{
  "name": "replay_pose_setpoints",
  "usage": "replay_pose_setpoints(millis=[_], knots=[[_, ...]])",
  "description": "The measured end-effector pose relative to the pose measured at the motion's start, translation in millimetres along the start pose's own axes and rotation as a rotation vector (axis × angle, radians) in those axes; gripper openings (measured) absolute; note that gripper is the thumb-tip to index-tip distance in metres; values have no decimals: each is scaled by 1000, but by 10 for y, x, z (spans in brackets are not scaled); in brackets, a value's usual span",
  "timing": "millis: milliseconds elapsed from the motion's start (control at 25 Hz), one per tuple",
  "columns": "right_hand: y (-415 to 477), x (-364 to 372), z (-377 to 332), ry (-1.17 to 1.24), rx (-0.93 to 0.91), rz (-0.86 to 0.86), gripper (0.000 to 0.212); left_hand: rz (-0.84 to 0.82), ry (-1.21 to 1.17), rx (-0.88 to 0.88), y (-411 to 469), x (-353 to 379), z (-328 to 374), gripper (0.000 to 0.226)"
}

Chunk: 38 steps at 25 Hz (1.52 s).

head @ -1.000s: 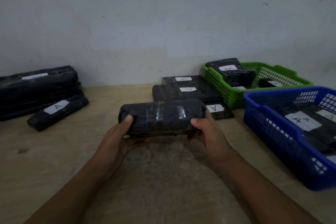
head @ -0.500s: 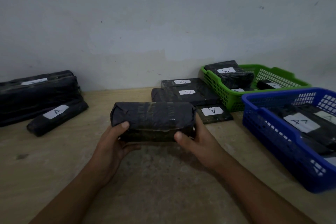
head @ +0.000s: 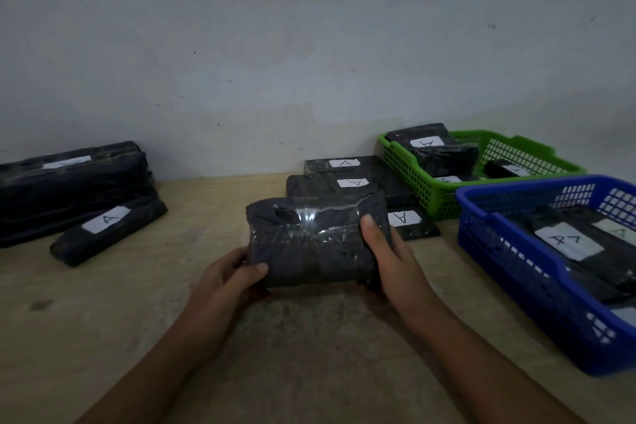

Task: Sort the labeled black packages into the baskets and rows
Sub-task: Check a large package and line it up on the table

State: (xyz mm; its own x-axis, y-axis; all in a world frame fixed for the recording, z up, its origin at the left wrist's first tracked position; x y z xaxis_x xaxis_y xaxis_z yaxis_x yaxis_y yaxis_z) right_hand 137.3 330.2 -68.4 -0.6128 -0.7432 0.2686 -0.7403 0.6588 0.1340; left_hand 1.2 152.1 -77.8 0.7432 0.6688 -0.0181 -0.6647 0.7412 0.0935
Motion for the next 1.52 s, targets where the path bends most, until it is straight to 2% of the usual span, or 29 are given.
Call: replay_pose_setpoints(millis=[120,240,360,480,560,640,760,960,1160,1280,1400,1520], knots=[[3,30,34,140,104,-79,31,102,19,-10,33,-57,-13,45],[12,40,34,146,113,-114,36,131,-2,-19,57,-94,-9,42],[-10,43,-11,77,37,-115,23,122,8,-32,72,-93,-14,41],[-31,29,-50,58,-10,-116,27,96,-27,-18,76,-46,16,38],[-40,27,-49,34,0,-136,28,115,-131,-75,73,-21,25,34],[-68,44,-42,41,30,-182,33,170,-165,-114,65,-26,28,33],[-80,35,15,76,101,-250,51,268,-135,-121,72,-73,-1,39],[39,-3,129,131,213,-145,59,211,-53,-102,21,-62,-21,27],[82,-42,124,167,220,-51,55,137,18,-38,21,-36,-8,22],[78,-17,101,176,216,-46,50,84,-27,-21,17,-54,-23,36],[51,26,73,178,213,-98,52,152,-29,-34,13,-52,-4,24],[-3,54,-3,211,296,-203,62,262,-35,-77,34,-81,4,30]])
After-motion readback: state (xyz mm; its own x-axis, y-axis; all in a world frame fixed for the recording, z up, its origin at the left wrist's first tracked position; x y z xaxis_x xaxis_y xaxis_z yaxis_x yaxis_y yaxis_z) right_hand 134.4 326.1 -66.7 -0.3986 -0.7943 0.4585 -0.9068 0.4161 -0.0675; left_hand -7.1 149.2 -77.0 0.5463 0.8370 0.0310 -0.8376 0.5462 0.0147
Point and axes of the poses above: each hand's wrist, its own y-axis towards the middle knuckle, its own x-axis out of the palm, z = x × y, the point moved 2 cm from there along y, towards the middle knuckle, and after that the axes turned 12 degrees about y, right-handed, at the moved point
